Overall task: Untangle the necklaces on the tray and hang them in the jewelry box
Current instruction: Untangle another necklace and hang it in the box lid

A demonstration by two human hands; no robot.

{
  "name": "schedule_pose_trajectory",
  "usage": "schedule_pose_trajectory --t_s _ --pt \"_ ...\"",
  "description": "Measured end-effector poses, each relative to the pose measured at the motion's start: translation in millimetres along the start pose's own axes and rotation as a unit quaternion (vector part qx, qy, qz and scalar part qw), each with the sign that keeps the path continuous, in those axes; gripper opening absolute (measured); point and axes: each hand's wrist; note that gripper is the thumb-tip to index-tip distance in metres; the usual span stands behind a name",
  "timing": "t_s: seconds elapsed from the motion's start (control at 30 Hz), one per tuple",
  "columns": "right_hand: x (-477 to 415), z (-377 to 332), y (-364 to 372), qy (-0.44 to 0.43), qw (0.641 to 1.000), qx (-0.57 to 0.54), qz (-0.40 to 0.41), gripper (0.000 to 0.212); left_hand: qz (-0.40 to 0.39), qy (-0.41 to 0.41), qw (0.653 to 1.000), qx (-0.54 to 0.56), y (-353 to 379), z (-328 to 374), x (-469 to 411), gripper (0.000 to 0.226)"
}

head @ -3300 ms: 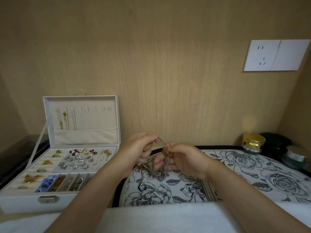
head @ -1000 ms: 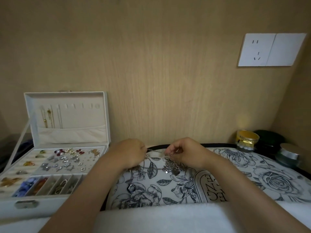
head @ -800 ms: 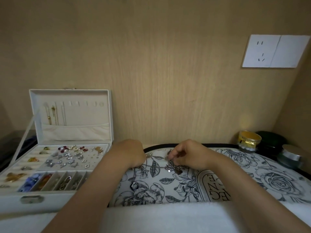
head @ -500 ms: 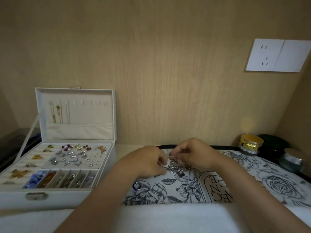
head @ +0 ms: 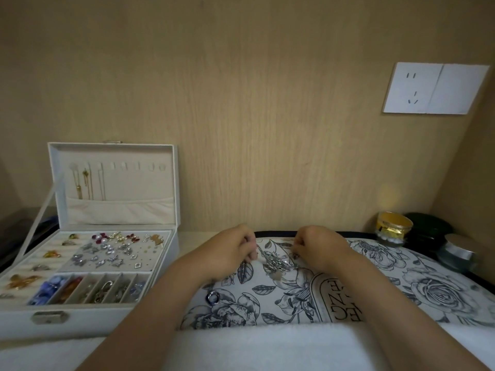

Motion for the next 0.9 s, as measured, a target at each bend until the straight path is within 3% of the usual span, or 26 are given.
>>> schedule_pose_trajectory --t_s 0.07,0.13,0.2,0.27,0.33,0.5,0.63,0.7,0.9 --pt "-1 3 -2 0.011 0.999 0.037 0.012 0.018 0.015 -0.01 0.998 0.06 -3 2 -1 0.012" --pt "-2 0 -2 -0.033 0.998 0.018 0.043 0.019 0.033 -0.016 0.995 0.091 -4 2 -3 0.013" --pt "-1 -11 -2 -0.091 0.987 -0.127 0.047 0.029 0.045 -0.012 0.993 0.107 -5 1 -5 0.014" --pt "4 -27 0 -0.12 0.949 -0.292 -0.019 0.032 0.055 -0.001 0.991 0.124 -6 4 -6 0.014" --pt "6 -38 6 -0.145 0.921 -0.357 -0.064 0.027 0.071 0.014 0.989 0.129 -7 8 -5 0.014" --pt "7 -37 9 -0.141 0.898 -0.415 -0.039 0.01 0.117 0.049 0.992 0.019 -17 11 3 0.01" --pt "6 -30 5 -0.122 0.876 -0.466 -0.028 0.019 0.133 0.053 0.982 -0.124 -25 10 9 0.009" --pt "4 -28 4 -0.11 0.869 -0.481 -0.028 0.02 0.143 0.048 0.979 -0.138 -26 8 8 0.014" --pt "3 -30 8 -0.089 0.899 -0.428 0.027 0.027 0.104 0.05 0.987 -0.112 -18 3 3 0.017"
Point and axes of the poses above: each hand's wrist, its own x-axis away from the middle knuckle, its own y-axis out of the palm, z = x × y, and after that the axes turned 5 degrees about -y, right-handed
